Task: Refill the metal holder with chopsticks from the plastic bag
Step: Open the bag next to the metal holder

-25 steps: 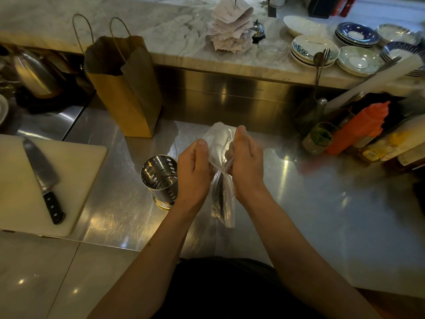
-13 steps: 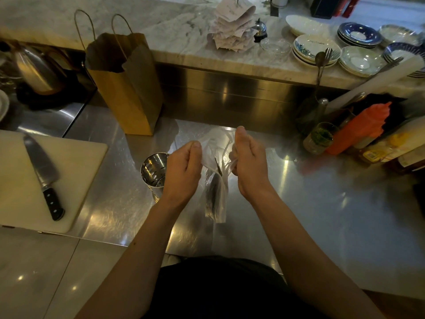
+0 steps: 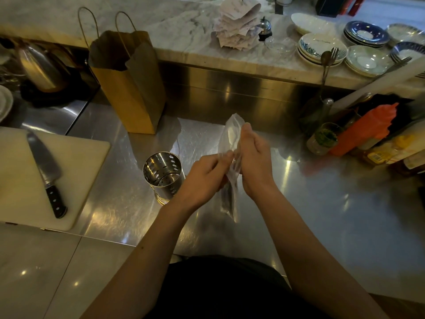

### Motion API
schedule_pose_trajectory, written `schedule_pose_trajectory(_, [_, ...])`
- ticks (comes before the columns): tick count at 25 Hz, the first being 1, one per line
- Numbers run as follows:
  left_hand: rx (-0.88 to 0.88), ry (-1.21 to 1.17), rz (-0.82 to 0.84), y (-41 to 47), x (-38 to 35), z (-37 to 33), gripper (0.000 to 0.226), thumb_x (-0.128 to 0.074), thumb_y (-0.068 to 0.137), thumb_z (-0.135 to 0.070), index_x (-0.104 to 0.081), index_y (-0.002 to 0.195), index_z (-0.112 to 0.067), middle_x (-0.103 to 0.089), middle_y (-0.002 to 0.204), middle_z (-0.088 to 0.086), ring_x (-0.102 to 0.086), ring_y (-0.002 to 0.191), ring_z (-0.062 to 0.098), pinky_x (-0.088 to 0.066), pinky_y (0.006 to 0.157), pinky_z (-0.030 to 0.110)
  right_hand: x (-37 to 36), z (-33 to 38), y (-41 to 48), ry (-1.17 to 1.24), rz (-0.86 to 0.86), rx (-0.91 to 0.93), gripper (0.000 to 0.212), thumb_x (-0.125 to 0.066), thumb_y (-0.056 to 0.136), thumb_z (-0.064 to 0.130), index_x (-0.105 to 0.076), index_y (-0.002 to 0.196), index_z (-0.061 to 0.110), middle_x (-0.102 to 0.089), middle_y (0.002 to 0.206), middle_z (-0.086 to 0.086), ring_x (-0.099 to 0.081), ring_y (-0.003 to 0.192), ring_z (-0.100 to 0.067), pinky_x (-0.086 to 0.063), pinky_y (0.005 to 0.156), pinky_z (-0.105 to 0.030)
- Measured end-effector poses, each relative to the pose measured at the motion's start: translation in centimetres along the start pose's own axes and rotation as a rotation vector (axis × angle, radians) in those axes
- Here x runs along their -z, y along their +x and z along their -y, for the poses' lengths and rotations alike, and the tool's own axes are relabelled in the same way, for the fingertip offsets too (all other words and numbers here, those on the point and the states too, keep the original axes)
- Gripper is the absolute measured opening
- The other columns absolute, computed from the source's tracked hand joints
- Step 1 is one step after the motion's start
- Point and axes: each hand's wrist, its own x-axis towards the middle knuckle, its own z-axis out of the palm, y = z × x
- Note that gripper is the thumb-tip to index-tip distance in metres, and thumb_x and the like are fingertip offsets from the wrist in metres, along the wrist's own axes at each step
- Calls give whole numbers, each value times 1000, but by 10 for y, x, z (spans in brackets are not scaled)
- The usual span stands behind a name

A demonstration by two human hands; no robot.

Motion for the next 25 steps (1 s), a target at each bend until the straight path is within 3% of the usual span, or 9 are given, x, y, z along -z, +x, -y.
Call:
schedule_pose_trajectory(4, [54, -27, 12, 4, 5, 8, 43, -41, 102, -28, -58, 72, -2, -45, 48, -9, -41, 41, 3, -33, 44, 17, 3, -1, 0, 26, 20, -65, 49, -40, 100, 43, -50, 70, 5, -42, 57, -1, -45, 54, -9, -47, 53, -25])
schedule_pose_trajectory(8, [30, -22, -58, 1, 3, 6, 50, -39, 103, -25, -57, 57, -29, -44, 47, -8, -40, 43, 4, -33, 44, 17, 5, 0, -1, -71, 108, 1, 44, -42, 99, 43, -46, 64, 17, -41, 51, 6, -44, 46, -4, -41, 45, -19])
schedule_pose_trajectory(13, [17, -47, -109, 3, 5, 8, 43, -36, 104, -25, -50, 65, -13, -46, 49, -5, -40, 41, 5, -33, 42, 15, 10, -6, -2, -326, 296, 32, 42, -53, 95, 42, -57, 78, 4, -54, 61, -2, -56, 54, -12, -53, 57, -25])
schedule_pose_trajectory(19, [32, -28, -184, 5, 6, 17, 41, -38, 103, -28, -58, 68, -18, -51, 54, -6, -47, 49, 3, -39, 49, 16, 14, -5, -5, -318, 454, -21, 45, -45, 99, 39, -62, 87, -1, -59, 67, -11, -60, 59, -17, -57, 59, -29])
schedule_pose_trajectory(22, [36, -30, -198, 6, 9, 18, 42, -39, 103, -29, -55, 68, -12, -49, 55, 1, -46, 49, 8, -39, 51, 23, 15, -4, -5, -249, 443, -30, 39, -45, 101, 30, -57, 76, 2, -53, 57, -1, -52, 52, -12, -52, 53, -22])
schedule_pose_trajectory(25, [70, -83, -202, 5, 13, 18, 42, -39, 103, -29, -49, 65, -14, -44, 53, -1, -40, 41, 5, -34, 44, 19, 17, -5, -3, -237, 424, -28, 38, -46, 101, 27, -53, 66, 12, -50, 49, 7, -50, 48, -11, -50, 53, -24])
